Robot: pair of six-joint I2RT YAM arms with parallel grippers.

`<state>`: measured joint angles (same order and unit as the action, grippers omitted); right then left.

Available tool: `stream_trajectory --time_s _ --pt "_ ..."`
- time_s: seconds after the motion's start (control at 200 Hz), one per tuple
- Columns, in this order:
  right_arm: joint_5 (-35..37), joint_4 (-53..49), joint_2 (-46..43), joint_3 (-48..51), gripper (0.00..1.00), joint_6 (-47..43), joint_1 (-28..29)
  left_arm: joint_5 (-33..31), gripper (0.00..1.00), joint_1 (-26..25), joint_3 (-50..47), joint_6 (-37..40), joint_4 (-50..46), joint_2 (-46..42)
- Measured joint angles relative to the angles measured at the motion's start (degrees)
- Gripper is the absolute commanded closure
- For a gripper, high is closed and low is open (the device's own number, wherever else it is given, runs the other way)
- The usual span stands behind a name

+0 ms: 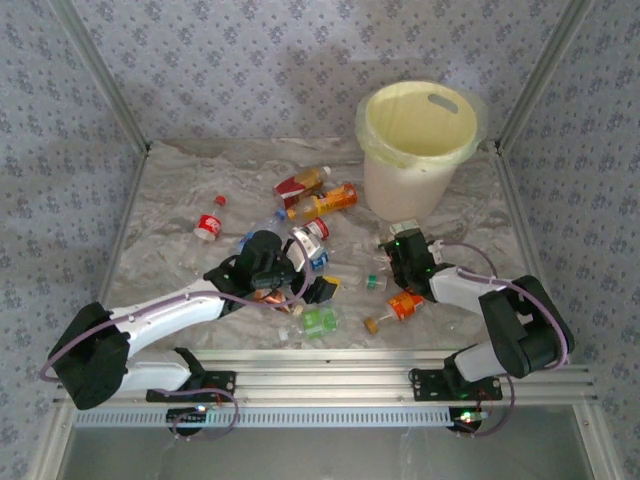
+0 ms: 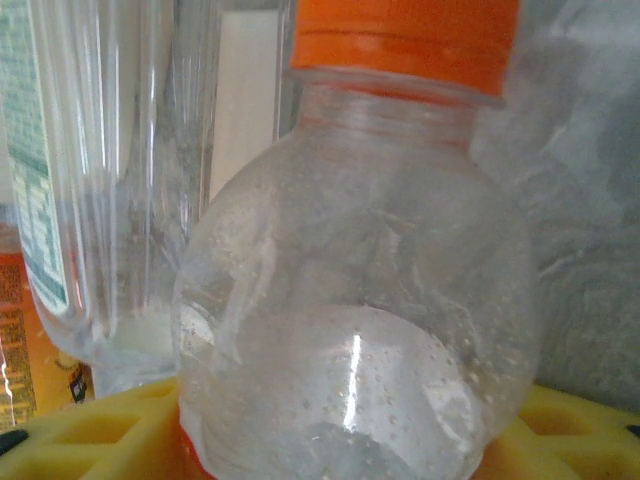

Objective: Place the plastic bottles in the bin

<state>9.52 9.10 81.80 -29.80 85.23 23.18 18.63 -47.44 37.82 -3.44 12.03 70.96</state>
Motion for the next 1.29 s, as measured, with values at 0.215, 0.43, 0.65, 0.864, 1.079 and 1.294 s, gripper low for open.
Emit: stream_trajectory --time_s 0.215,0.43,0.65,0.864,1.079,1.294 --pt "1.3 -2.1 -2.9 0.0 0.41 -3.1 -2.0 -0.7 0.0 -0.3 0.0 0.0 0.0 -0.1" --pt "4.4 -11.4 -15.1 -0.8 0.41 -11.0 -4.2 -1.6 0.0 -0.3 0.0 -0.5 0.7 -1.3" --pt "11.1 -24.2 -28.6 -5.5 0.42 -23.6 -5.5 -2.0 0.0 -0.3 -0.1 -1.9 2.2 -2.1" --pt "17.9 -32.4 -34.6 -14.9 0.43 -37.6 -5.2 -2.9 0.0 -0.3 -0.8 -2.9 3.2 -2.7" --pt "20.9 -33.6 -33.0 -26.0 0.44 -51.3 -3.8 -4.3 0.01 -0.3 -1.3 -3.2 3.2 -3.8" --pt "19.0 -31.7 -22.1 -40.7 0.44 -62.2 -3.5 -5.0 0.0 -0.3 -1.9 -3.7 4.0 -4.1"
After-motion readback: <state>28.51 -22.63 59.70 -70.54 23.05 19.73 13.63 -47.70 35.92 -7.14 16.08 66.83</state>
